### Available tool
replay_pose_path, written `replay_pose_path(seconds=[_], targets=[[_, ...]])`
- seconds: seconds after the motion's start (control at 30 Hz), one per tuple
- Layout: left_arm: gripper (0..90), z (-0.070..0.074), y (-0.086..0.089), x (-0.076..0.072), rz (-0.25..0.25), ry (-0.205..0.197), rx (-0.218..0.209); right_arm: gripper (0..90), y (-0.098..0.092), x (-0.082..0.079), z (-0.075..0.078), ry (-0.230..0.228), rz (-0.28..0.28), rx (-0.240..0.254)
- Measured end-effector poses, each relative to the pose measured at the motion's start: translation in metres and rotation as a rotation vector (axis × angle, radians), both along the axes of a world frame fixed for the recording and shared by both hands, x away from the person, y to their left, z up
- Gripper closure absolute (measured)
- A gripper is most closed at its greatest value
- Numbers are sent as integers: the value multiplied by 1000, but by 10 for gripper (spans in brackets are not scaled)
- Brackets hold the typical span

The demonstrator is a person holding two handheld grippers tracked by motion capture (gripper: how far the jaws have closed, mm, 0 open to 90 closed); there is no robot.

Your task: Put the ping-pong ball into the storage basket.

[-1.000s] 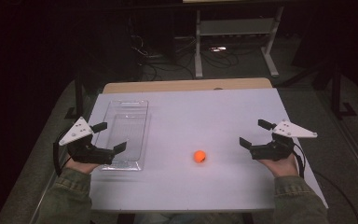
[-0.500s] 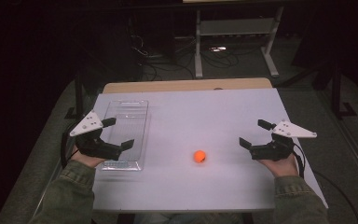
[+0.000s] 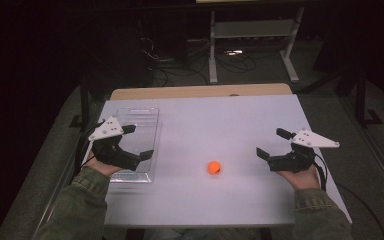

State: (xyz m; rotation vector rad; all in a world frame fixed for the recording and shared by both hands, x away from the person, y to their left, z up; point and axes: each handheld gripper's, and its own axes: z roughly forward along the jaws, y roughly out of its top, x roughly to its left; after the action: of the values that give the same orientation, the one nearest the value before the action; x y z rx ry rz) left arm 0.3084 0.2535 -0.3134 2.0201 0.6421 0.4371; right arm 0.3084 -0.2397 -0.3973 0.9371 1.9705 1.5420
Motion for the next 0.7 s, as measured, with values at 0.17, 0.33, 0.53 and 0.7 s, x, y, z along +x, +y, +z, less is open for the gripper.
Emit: replay_pose_path(seconds=[0.17,0.33,0.53,0.7], targets=[[0,1,-7,2,-22,6,17,0,0,0,0,-2,3,-2],[0,1,-15,3,-46,12,42,0,1,0,0,0,5,-2],[0,1,-23,6,-68,23,56,0,1,-1,0,-2,7,-1],[0,2,-31,8,-87,25,73,0,1,-1,0,-2,9,0]])
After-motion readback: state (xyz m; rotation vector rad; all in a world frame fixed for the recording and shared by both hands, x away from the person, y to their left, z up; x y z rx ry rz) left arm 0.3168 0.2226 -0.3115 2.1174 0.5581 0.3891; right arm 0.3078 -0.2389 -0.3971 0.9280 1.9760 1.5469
